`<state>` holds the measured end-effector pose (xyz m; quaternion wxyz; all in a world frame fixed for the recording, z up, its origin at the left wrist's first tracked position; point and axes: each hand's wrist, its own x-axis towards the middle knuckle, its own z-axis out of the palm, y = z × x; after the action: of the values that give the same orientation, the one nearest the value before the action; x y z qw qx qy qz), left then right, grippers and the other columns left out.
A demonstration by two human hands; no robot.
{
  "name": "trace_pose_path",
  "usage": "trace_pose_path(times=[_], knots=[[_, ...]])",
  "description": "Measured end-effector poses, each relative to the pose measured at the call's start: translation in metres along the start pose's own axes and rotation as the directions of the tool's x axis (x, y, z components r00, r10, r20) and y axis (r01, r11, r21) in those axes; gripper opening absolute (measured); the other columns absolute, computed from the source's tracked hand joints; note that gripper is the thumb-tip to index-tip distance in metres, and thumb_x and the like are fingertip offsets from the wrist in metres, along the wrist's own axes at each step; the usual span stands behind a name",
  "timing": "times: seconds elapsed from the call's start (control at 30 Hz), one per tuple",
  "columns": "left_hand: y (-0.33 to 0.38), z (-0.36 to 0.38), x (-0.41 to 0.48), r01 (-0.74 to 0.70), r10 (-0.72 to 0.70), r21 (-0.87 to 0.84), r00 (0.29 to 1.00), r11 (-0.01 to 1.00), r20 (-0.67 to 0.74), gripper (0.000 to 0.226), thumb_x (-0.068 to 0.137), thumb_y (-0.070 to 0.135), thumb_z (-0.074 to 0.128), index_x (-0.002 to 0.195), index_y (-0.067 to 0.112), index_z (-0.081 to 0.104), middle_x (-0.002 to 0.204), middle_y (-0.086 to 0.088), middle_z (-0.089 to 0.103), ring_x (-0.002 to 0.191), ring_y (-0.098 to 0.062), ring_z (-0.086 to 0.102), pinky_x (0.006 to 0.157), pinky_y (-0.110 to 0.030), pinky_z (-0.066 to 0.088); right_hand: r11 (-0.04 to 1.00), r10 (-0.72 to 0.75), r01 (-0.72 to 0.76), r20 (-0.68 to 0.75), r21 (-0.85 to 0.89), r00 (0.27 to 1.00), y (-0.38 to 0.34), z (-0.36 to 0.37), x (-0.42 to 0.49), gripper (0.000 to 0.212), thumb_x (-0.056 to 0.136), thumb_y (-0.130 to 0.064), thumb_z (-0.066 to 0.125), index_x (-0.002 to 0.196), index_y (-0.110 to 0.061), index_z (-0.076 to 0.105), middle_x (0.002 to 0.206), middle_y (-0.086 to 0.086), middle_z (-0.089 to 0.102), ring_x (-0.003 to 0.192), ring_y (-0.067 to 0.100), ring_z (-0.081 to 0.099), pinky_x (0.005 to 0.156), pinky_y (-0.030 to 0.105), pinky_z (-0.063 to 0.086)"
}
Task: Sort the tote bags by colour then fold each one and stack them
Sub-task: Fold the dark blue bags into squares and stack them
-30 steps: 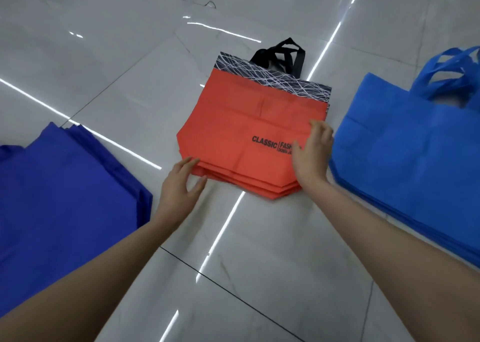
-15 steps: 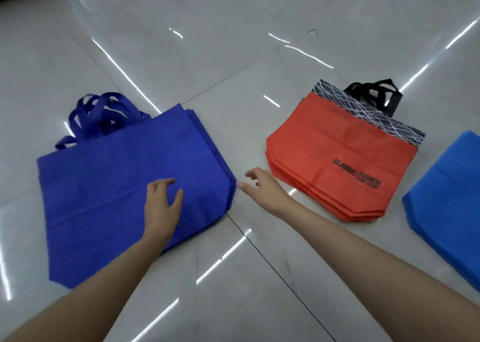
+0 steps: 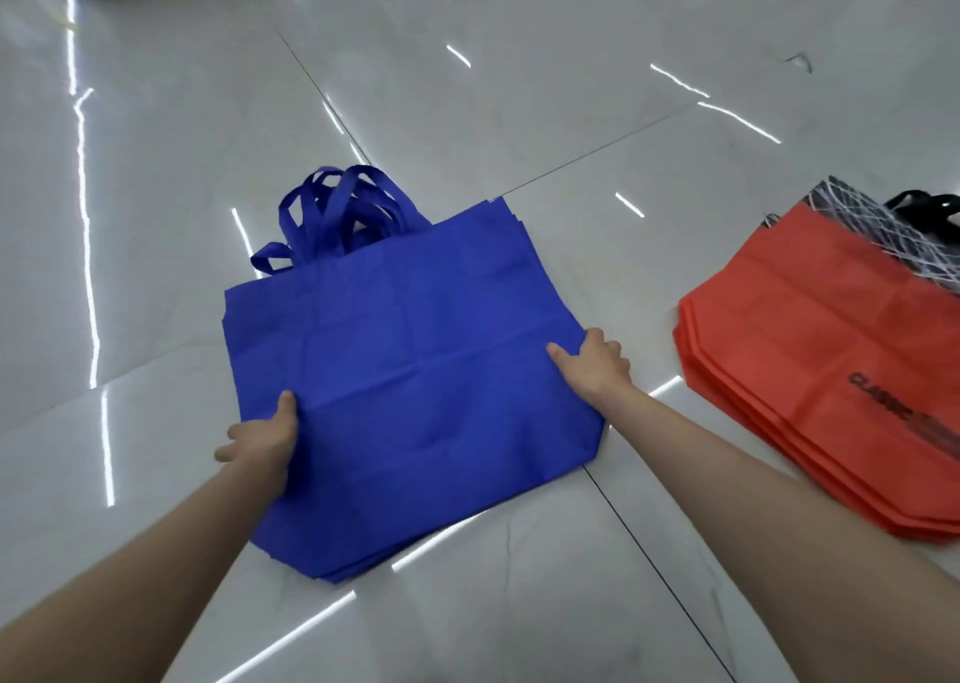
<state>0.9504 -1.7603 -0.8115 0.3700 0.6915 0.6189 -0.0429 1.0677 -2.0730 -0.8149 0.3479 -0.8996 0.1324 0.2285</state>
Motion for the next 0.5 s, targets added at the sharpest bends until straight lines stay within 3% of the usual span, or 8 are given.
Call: trace_pose_path(times=[0.07, 0.13, 0.27, 0.33, 0.43, 0.5], knots=[[-0.001, 0.004, -0.005, -0.036, 0.036, 0.027, 0.999, 0.999, 0.004, 0.085, 0.087, 0.059, 0.050, 0.142, 0.001, 0.023, 0.144, -0.023, 0.026, 0.128, -0.043, 0.032, 0.103, -0.052, 0.030, 0.963, 0.053, -0.074, 0.087, 0.261, 0.995, 0.011, -0.007, -0.001, 0.053, 0.090, -0.039, 0.059, 0.125, -0.004, 0.043, 0.127, 0.011, 0.052, 0.113, 0.032, 0.053, 0.097, 0.043, 0.046], [-0.004, 0.008, -0.012, -0.080, 0.079, 0.046, 0.997, 0.996, 0.027, 0.085, 0.086, 0.058, 0.052, 0.141, -0.002, 0.023, 0.144, -0.025, 0.026, 0.128, -0.044, 0.032, 0.103, -0.053, 0.028, 0.918, 0.080, -0.117, 0.114, 0.378, 0.990, 0.028, -0.017, -0.011, 0.044, 0.086, -0.036, 0.064, 0.114, -0.003, 0.054, 0.118, 0.009, 0.061, 0.103, 0.030, 0.060, 0.093, 0.045, 0.050], [-0.015, 0.021, -0.040, -0.162, 0.154, 0.142, 0.986, 0.977, 0.066, 0.086, 0.087, 0.060, 0.048, 0.137, -0.006, 0.026, 0.142, -0.028, 0.027, 0.127, -0.043, 0.032, 0.105, -0.049, 0.027, 0.982, 0.078, -0.067, -0.057, 0.176, 0.995, 0.080, -0.026, -0.047, 0.050, 0.085, -0.047, 0.062, 0.111, -0.005, 0.054, 0.109, 0.007, 0.060, 0.100, 0.030, 0.060, 0.088, 0.046, 0.050], [-0.020, 0.029, -0.060, -0.201, 0.193, 0.168, 0.979, 0.965, 0.064, 0.084, 0.087, 0.057, 0.049, 0.136, -0.007, 0.026, 0.141, -0.028, 0.027, 0.128, -0.042, 0.031, 0.106, -0.048, 0.025, 0.986, 0.056, -0.034, -0.132, 0.163, 0.990, 0.103, -0.030, -0.065, 0.046, 0.085, -0.048, 0.061, 0.104, -0.007, 0.052, 0.103, 0.005, 0.061, 0.095, 0.027, 0.061, 0.082, 0.043, 0.052], [-0.027, 0.037, -0.085, -0.286, 0.287, 0.165, 0.958, 0.944, 0.021, 0.080, 0.088, 0.048, 0.056, 0.137, -0.005, 0.023, 0.142, -0.025, 0.023, 0.128, -0.040, 0.027, 0.106, -0.051, 0.024, 0.985, -0.019, 0.056, -0.218, 0.165, 0.976, 0.118, -0.041, -0.092, 0.026, 0.092, -0.033, 0.058, 0.100, -0.013, 0.042, 0.090, -0.006, 0.055, 0.083, 0.018, 0.056, 0.069, 0.032, 0.044], [-0.030, 0.040, -0.096, -0.343, 0.345, 0.195, 0.938, 0.919, 0.026, 0.080, 0.088, 0.045, 0.057, 0.141, -0.002, 0.019, 0.145, -0.023, 0.019, 0.131, -0.039, 0.024, 0.108, -0.052, 0.021, 0.986, -0.104, 0.143, -0.336, 0.091, 0.936, 0.118, -0.047, -0.106, 0.015, 0.095, -0.024, 0.054, 0.099, -0.013, 0.044, 0.084, -0.006, 0.056, 0.076, 0.017, 0.054, 0.062, 0.031, 0.037]])
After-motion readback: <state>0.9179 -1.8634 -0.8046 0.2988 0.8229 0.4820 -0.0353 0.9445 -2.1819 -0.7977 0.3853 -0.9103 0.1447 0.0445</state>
